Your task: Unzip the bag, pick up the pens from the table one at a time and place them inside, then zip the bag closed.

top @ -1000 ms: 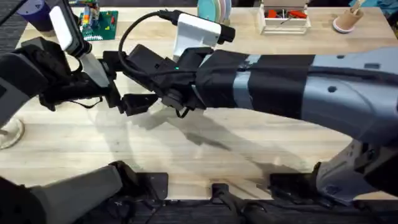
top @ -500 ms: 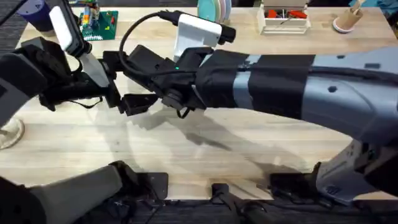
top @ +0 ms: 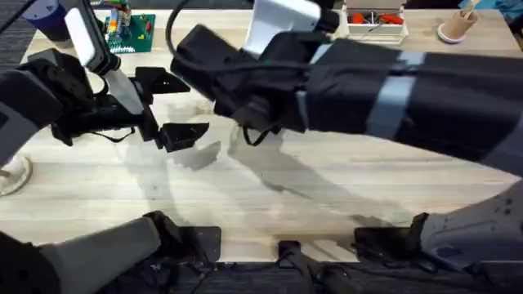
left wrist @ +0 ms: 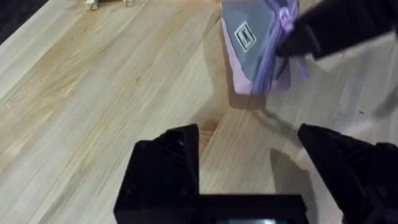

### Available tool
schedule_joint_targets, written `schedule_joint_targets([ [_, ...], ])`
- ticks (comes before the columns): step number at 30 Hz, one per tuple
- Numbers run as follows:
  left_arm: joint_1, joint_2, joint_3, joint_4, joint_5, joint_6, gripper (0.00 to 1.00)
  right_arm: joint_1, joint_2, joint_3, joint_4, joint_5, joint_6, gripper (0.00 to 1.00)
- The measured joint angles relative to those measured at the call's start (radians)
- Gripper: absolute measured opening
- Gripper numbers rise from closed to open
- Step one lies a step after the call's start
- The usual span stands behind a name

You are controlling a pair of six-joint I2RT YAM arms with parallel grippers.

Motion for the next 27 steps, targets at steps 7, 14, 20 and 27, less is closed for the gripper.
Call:
schedule_joint_targets([
  [7, 0.000, 0.000, 0.000, 0.000, 0.000, 0.000, 0.994, -0.058, -0.028, 0.000, 0.036, -0.071, 0.000, 0.030],
  [14, 0.000, 0.000, 0.000, 0.000, 0.000, 0.000, 0.994, -0.155, -0.029, 0.000, 0.106, -0.271, 0.000, 0.030],
  [20, 0.000, 0.000, 0.000, 0.000, 0.001, 0.000, 0.994, -0.201, -0.031, 0.000, 0.108, -0.363, 0.000, 0.030],
  [27, 0.000, 0.000, 0.000, 0.000, 0.061, 0.000, 0.994, -0.202, -0.031, 0.000, 0.108, -0.379, -0.010, 0.030],
])
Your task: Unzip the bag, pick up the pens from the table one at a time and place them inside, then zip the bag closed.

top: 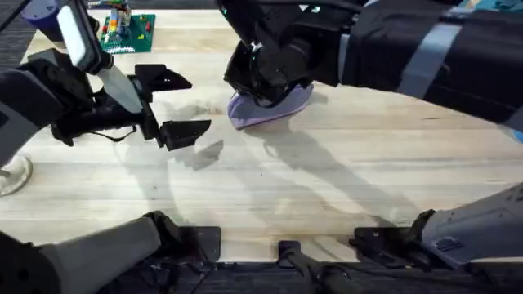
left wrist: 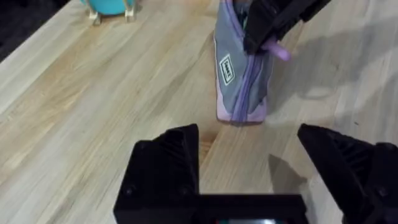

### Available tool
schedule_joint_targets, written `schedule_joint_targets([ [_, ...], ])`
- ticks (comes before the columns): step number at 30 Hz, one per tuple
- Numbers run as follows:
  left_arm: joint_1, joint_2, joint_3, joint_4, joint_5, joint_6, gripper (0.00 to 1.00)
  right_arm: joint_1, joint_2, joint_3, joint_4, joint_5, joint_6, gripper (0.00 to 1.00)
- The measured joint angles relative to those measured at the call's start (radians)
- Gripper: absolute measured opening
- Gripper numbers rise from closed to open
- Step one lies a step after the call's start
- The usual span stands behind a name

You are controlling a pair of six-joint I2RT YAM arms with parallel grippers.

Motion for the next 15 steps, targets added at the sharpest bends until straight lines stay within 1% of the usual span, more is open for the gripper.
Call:
schedule_joint_targets([
  [5, 0.000, 0.000, 0.000, 0.000, 0.018, 0.000, 0.994, 0.000, 0.000, 0.000, 0.000, -0.004, -0.015, 0.030],
  [12, 0.000, 0.002, 0.000, 0.001, 0.019, 0.000, 0.993, 0.000, 0.000, 0.000, 0.008, -0.006, -0.021, 0.031],
  [15, -0.014, 0.032, 0.000, 0.017, 0.025, 0.000, 0.993, 0.000, 0.000, 0.000, 0.018, -0.006, -0.032, 0.030],
])
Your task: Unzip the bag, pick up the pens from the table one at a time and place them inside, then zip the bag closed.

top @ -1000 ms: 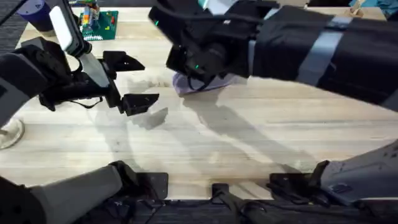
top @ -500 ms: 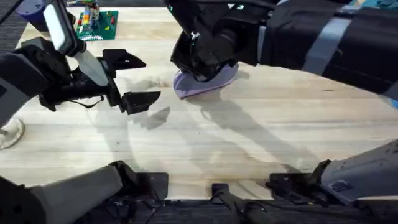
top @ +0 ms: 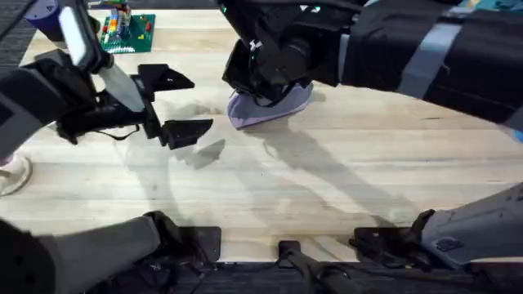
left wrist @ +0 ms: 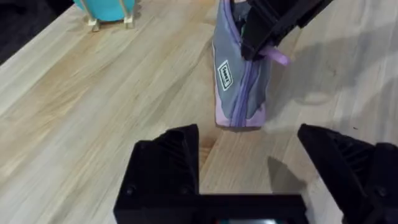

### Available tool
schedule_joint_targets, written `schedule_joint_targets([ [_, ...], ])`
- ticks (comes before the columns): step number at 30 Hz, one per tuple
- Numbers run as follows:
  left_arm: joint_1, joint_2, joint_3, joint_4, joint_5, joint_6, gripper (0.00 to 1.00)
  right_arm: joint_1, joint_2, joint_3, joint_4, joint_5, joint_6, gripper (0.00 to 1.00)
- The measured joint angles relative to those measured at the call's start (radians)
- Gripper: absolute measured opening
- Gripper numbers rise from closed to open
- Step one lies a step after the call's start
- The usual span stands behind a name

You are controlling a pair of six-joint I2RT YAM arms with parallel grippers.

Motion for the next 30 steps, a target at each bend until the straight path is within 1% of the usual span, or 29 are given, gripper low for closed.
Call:
schedule_joint_targets([
  [4, -0.055, 0.084, 0.000, 0.034, 0.009, 0.000, 0.993, 0.000, 0.000, 0.000, 0.000, 0.001, -0.008, 0.030],
  [6, -0.089, 0.134, 0.000, 0.071, 0.021, 0.000, 0.993, 0.000, 0.000, 0.000, 0.000, 0.003, -0.010, 0.030],
  [11, -0.161, 0.238, 0.000, 0.195, 0.083, -0.002, 0.993, 0.000, 0.000, 0.000, 0.000, 0.004, -0.020, 0.030],
  [13, -0.187, 0.273, 0.000, 0.242, 0.110, -0.013, 0.993, 0.000, 0.000, 0.000, 0.000, 0.004, -0.025, 0.030],
  [15, -0.210, 0.305, 0.000, 0.291, 0.127, -0.041, 0.993, 0.000, 0.000, 0.000, 0.000, 0.004, -0.031, 0.030],
  [19, -0.249, 0.351, 0.000, 0.383, 0.153, -0.121, 0.993, 0.000, 0.000, 0.000, 0.001, 0.004, -0.037, 0.030],
  [23, -0.269, 0.360, 0.000, 0.425, 0.168, -0.179, 0.994, 0.000, 0.000, 0.000, 0.001, 0.004, -0.041, 0.030],
  [24, -0.269, 0.360, 0.000, 0.429, 0.170, -0.189, 0.973, 0.000, 0.000, 0.000, 0.001, 0.004, -0.041, 0.030],
  [25, -0.269, 0.360, 0.000, 0.429, 0.171, -0.196, 0.916, -0.001, 0.000, 0.000, 0.001, 0.004, -0.041, 0.030],
  [27, -0.269, 0.360, 0.000, 0.432, 0.173, -0.204, 0.740, -0.002, 0.000, 0.000, 0.001, 0.004, -0.041, 0.030],
  [29, -0.269, 0.360, 0.000, 0.432, 0.174, -0.212, 0.522, -0.002, 0.000, 0.000, 0.001, 0.004, -0.041, 0.030],
  [30, -0.269, 0.360, 0.000, 0.433, 0.175, -0.217, 0.392, -0.002, 0.000, 0.000, 0.001, 0.004, -0.041, 0.030],
])
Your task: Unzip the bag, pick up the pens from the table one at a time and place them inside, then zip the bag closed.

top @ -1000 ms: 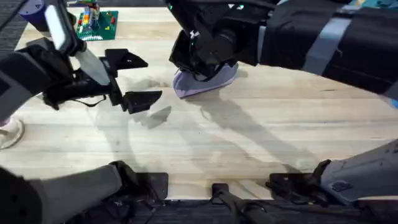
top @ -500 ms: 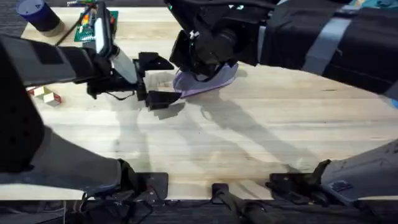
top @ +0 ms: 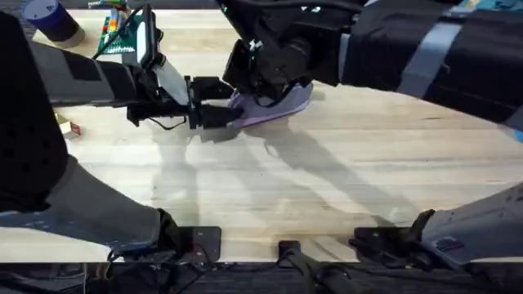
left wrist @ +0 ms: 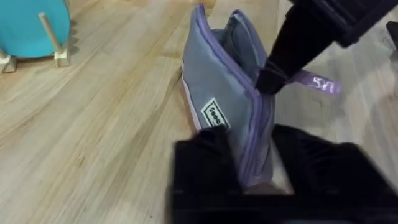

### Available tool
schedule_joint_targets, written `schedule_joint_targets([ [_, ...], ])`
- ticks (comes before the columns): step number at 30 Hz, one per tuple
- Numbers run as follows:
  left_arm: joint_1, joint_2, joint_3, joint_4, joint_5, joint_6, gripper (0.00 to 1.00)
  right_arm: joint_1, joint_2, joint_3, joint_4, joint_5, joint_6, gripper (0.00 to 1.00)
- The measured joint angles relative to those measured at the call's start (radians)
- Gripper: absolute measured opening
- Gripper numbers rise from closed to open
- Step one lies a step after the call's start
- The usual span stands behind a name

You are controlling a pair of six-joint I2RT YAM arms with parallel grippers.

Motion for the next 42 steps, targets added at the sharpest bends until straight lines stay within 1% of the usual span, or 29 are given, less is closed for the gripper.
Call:
schedule_joint_targets([
  [2, 0.000, 0.000, 0.000, 0.001, -0.001, -0.004, 0.133, 0.000, 0.000, 0.000, 0.001, 0.000, 0.000, 0.030],
  [3, -0.001, 0.000, 0.000, 0.004, -0.001, -0.003, 0.075, 0.000, 0.000, 0.000, 0.001, 0.000, 0.000, 0.030],
  [4, -0.002, 0.000, 0.000, 0.005, -0.002, -0.005, 0.054, 0.000, 0.000, 0.000, 0.001, 0.000, 0.000, 0.030],
  [12, -0.003, 0.000, 0.000, 0.018, -0.002, -0.010, 0.045, -0.006, 0.000, 0.000, 0.000, -0.001, -0.071, 0.030],
  [17, -0.003, 0.000, 0.000, 0.018, -0.004, -0.010, 0.044, -0.044, 0.000, 0.000, -0.040, 0.005, -0.116, 0.030],
  [21, -0.003, 0.000, 0.000, 0.018, -0.008, -0.010, 0.044, -0.114, -0.007, 0.000, -0.100, 0.031, -0.141, 0.030],
  [25, -0.003, 0.000, 0.000, 0.019, -0.008, -0.010, 0.044, -0.218, -0.012, 0.000, -0.123, 0.046, -0.186, 0.030],
  [29, -0.003, 0.000, 0.000, 0.019, -0.007, -0.010, 0.044, -0.325, -0.012, 0.000, -0.129, 0.042, -0.226, 0.030],
  [31, -0.006, 0.000, 0.000, 0.022, -0.002, -0.012, 0.044, -0.366, -0.012, 0.000, -0.132, 0.016, -0.237, 0.030],
  [37, -0.024, 0.000, 0.000, 0.026, 0.006, -0.013, 0.044, -0.435, -0.012, 0.000, -0.154, -0.068, -0.284, 0.030],
  [42, -0.026, 0.000, 0.000, 0.026, 0.008, -0.012, 0.043, -0.459, -0.012, 0.000, -0.198, -0.099, -0.299, 0.031],
])
